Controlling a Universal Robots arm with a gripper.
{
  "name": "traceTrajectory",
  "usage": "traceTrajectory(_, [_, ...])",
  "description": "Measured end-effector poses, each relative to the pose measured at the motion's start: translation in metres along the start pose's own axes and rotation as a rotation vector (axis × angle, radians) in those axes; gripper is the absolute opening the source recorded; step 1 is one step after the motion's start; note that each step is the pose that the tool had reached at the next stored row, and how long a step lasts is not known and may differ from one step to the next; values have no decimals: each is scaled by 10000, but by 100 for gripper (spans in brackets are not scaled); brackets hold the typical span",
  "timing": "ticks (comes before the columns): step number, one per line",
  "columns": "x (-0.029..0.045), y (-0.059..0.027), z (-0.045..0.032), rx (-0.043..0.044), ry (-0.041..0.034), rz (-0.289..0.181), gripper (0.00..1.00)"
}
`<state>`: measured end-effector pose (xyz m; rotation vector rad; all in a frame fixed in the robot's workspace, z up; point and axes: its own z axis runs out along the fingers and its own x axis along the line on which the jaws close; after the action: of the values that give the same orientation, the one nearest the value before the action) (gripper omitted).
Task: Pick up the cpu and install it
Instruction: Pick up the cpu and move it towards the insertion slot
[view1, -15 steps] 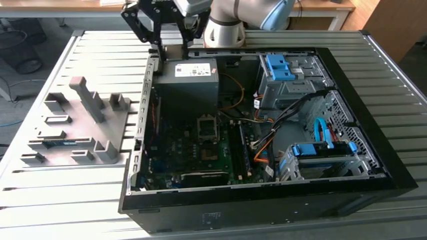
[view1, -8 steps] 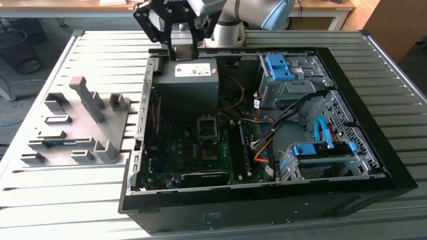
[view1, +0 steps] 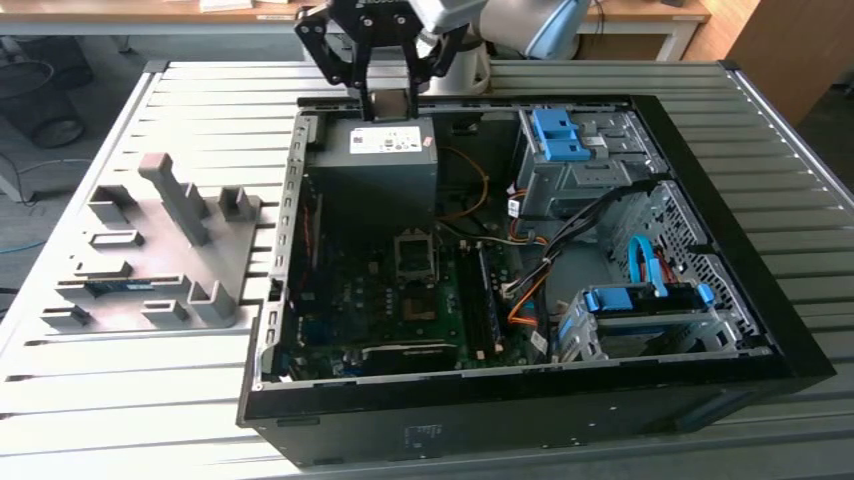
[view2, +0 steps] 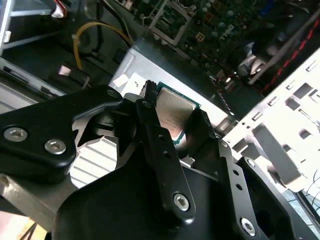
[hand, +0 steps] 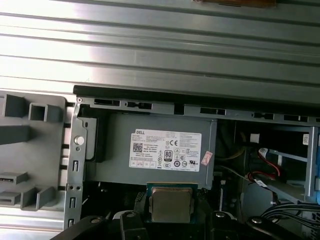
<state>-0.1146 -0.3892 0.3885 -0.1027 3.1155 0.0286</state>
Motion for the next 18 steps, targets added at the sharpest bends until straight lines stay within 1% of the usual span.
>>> traceTrajectory(10, [-238, -16, 8, 0, 0, 0, 47])
traceTrajectory(12, [-255, -18, 8, 0, 1, 0, 47])
traceTrajectory(18, [-262, -18, 9, -1, -1, 1, 47])
